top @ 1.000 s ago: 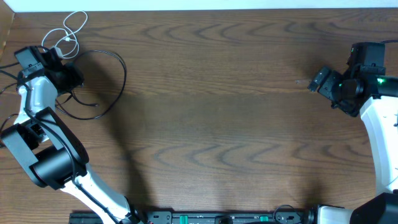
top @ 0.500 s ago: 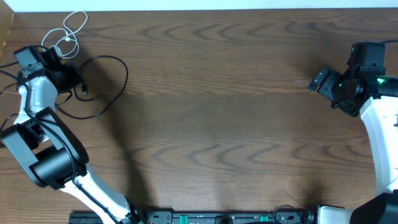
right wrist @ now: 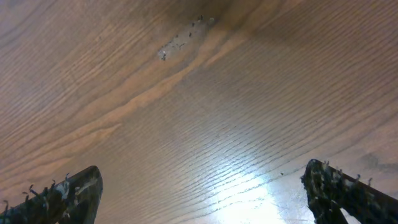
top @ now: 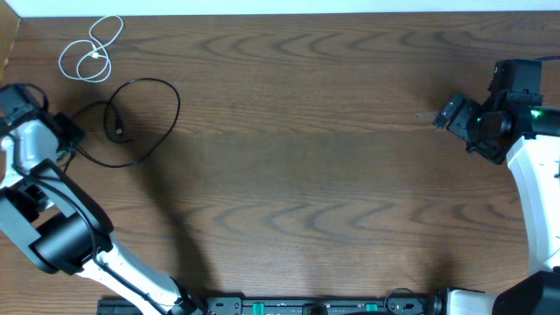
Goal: Untangle cables
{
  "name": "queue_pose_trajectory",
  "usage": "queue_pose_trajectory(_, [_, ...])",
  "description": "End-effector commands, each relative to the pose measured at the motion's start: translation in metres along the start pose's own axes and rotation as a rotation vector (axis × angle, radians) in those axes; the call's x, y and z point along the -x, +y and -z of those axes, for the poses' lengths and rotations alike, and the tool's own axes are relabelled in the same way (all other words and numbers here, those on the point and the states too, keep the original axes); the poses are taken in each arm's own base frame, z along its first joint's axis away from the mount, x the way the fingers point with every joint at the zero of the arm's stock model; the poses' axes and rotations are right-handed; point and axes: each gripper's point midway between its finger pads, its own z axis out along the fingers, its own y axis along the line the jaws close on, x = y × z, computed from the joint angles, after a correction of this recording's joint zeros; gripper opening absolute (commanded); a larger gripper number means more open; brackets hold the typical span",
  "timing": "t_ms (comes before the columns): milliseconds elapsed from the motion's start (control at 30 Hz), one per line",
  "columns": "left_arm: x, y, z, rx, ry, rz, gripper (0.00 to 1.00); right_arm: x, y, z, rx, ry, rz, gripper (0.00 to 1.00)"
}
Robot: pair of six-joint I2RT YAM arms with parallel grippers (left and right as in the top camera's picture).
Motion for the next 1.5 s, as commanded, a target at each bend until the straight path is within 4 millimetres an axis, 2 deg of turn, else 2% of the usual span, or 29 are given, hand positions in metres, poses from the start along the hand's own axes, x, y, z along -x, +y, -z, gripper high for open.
queue_pose_trajectory(0, [-0.012,-0.004,-0.013,-0.057,0.049,0.017,0.41,0.004,-0.002,0.004,-0.005,-0.019,0.005,0.99])
queue_pose_trajectory(133, [-0.02,-0.022,-0.023,-0.162,0.084,0.015,0.41,0.004,-0.002,0.004,-0.005,-0.019,0.005,0.99])
queue_pose_trajectory(300, [-0.027,-0.022,-0.032,-0.158,0.105,0.012,0.41,0.004,-0.002,0.004,-0.005,-0.019,0.005,0.99])
queue_pose_trajectory(400, [-0.03,-0.021,-0.036,-0.154,0.115,0.013,0.35,0.004,-0.002,0.004,-0.005,-0.019,0.005,0.99])
queue_pose_trajectory(567, [-0.039,-0.02,-0.045,-0.147,0.142,0.01,0.34,0.004,-0.002,0.004,-0.005,-0.019,0.005,0.99])
queue_pose_trajectory(600, [-0.039,-0.02,-0.046,-0.147,0.144,0.01,0.33,0.003,-0.001,0.004,-0.004,-0.019,0.005,0.99])
queue_pose_trajectory(700, [-0.037,-0.021,-0.046,-0.15,0.133,0.006,0.21,0.004,-0.002,0.004,-0.005,-0.019,0.005,0.99])
queue_pose_trajectory(900, [-0.029,-0.023,-0.047,-0.163,0.103,0.005,0.19,0.003,-0.002,0.004,-0.005,-0.019,0.005,0.99])
queue_pose_trajectory(933, [-0.028,-0.027,-0.046,-0.183,0.097,-0.005,0.19,0.004,-0.002,0.004,-0.005,-0.019,0.005,0.99])
queue_pose_trajectory(967, [-0.027,-0.033,-0.045,-0.218,0.092,-0.027,0.15,0.003,-0.002,0.004,-0.005,-0.019,0.005,0.99])
queue_pose_trajectory(1100, [-0.024,-0.057,-0.038,-0.36,0.077,-0.09,0.14,0.004,-0.002,0.004,-0.005,-0.019,0.005,0.99])
queue_pose_trajectory(1233, [-0.024,-0.057,-0.038,-0.357,0.074,-0.091,0.15,0.004,-0.002,0.004,-0.005,-0.019,0.005,0.99])
queue_pose_trajectory(1267, [-0.024,-0.055,-0.039,-0.343,0.073,-0.091,0.17,0.004,-0.002,0.004,-0.005,-0.019,0.005,0.99])
queue_pose_trajectory(1300, [-0.023,-0.053,-0.04,-0.334,0.072,-0.091,0.27,0.004,-0.002,0.004,-0.005,-0.019,0.005,0.99])
queue_pose_trajectory(1367, [-0.023,-0.05,-0.041,-0.315,0.071,-0.091,0.29,0.003,-0.001,0.004,-0.004,-0.019,0.005,0.99])
queue_pose_trajectory(1433, [-0.022,-0.05,-0.039,-0.312,0.067,-0.091,0.41,0.004,-0.002,0.004,-0.005,-0.019,0.005,0.99])
queue_pose_trajectory(1467, [-0.02,-0.05,-0.038,-0.313,0.063,-0.092,0.41,0.003,-0.001,0.004,-0.004,-0.019,0.005,0.99])
